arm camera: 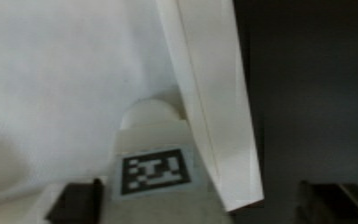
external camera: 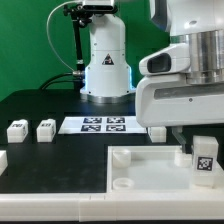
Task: Assemble one leg
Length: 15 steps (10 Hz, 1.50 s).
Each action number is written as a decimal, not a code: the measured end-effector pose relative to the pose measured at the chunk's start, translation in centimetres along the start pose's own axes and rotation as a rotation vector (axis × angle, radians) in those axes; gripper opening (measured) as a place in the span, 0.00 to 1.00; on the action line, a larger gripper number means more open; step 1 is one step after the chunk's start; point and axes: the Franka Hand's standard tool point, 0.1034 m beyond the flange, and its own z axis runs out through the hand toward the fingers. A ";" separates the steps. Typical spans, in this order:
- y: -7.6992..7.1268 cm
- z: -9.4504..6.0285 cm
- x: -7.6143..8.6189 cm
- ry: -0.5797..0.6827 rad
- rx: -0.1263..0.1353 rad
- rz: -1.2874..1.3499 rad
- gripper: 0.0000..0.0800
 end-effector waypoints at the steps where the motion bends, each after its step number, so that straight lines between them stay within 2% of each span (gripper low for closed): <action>1: 0.4 0.1 0.0 -0.006 -0.003 0.151 0.40; 2: 0.8 0.2 0.0 -0.007 -0.008 0.247 0.40; 4: 0.7 0.2 0.0 -0.011 -0.001 0.485 0.38; 5: 0.6 0.1 0.1 -0.015 0.009 0.703 0.38; 7: 0.3 0.2 0.5 -0.061 0.061 1.266 0.37; 9: 0.1 0.4 0.4 -0.078 0.066 1.410 0.37; 10: 0.2 0.4 0.4 -0.073 0.068 1.324 0.37; 11: 0.3 0.3 0.4 -0.073 0.069 1.297 0.52; 12: 1.0 0.2 0.9 -0.070 0.069 1.181 0.70; 13: 1.5 0.1 1.2 -0.060 0.069 0.972 0.70; 14: 1.7 0.0 1.3 -0.058 0.056 0.751 0.79; 15: 1.7 0.0 1.3 -0.050 0.060 0.645 0.81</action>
Offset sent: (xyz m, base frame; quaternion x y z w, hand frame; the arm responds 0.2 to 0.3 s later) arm 0.0000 0.0000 0.0000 0.0000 0.0000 0.2667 0.9638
